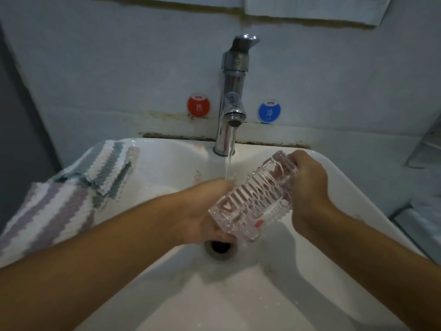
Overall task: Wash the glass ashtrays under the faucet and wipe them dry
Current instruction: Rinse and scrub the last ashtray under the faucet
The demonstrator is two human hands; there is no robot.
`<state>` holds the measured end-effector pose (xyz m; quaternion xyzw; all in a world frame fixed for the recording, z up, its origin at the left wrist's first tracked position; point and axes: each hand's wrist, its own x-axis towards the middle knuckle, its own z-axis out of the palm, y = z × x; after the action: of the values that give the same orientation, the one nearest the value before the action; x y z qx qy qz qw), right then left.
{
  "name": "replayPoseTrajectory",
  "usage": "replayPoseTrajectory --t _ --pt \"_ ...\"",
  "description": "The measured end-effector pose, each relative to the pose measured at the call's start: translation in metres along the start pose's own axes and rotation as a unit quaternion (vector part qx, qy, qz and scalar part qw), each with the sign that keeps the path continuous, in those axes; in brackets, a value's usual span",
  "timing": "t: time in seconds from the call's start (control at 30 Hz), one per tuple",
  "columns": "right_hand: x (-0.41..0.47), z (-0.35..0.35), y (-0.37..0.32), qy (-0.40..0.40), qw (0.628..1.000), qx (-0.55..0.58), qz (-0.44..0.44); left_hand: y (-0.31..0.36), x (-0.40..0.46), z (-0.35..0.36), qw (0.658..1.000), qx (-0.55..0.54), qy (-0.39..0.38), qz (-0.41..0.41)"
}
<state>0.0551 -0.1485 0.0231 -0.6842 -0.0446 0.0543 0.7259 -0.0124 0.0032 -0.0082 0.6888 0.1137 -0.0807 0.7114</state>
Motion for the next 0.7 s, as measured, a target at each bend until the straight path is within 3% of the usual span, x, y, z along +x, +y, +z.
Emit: replayPoseTrajectory --t 0.17,0.23,0.33,0.4,0.53,0.7 --pt "0.007 0.0 0.002 0.037 0.998 -0.052 0.026 0.01 0.0 0.019 0.995 -0.015 0.084 0.044" --pt "0.01 0.0 0.002 0.05 0.996 -0.059 0.034 0.018 -0.008 0.028 0.985 0.052 0.121 0.111" --pt "0.014 0.0 0.003 0.058 0.994 -0.082 0.053 0.011 -0.012 0.035 0.939 0.147 0.163 0.265" --pt "0.015 0.0 0.005 0.048 0.99 -0.119 0.056 0.006 -0.008 0.037 0.923 0.169 0.178 0.295" --pt "0.014 -0.001 0.001 -0.019 0.978 -0.195 0.071 0.006 -0.005 0.037 0.937 0.141 0.224 0.229" --pt "0.019 -0.01 -0.013 -0.1 0.972 -0.197 0.084 0.004 0.006 0.025 0.96 -0.034 0.27 0.072"
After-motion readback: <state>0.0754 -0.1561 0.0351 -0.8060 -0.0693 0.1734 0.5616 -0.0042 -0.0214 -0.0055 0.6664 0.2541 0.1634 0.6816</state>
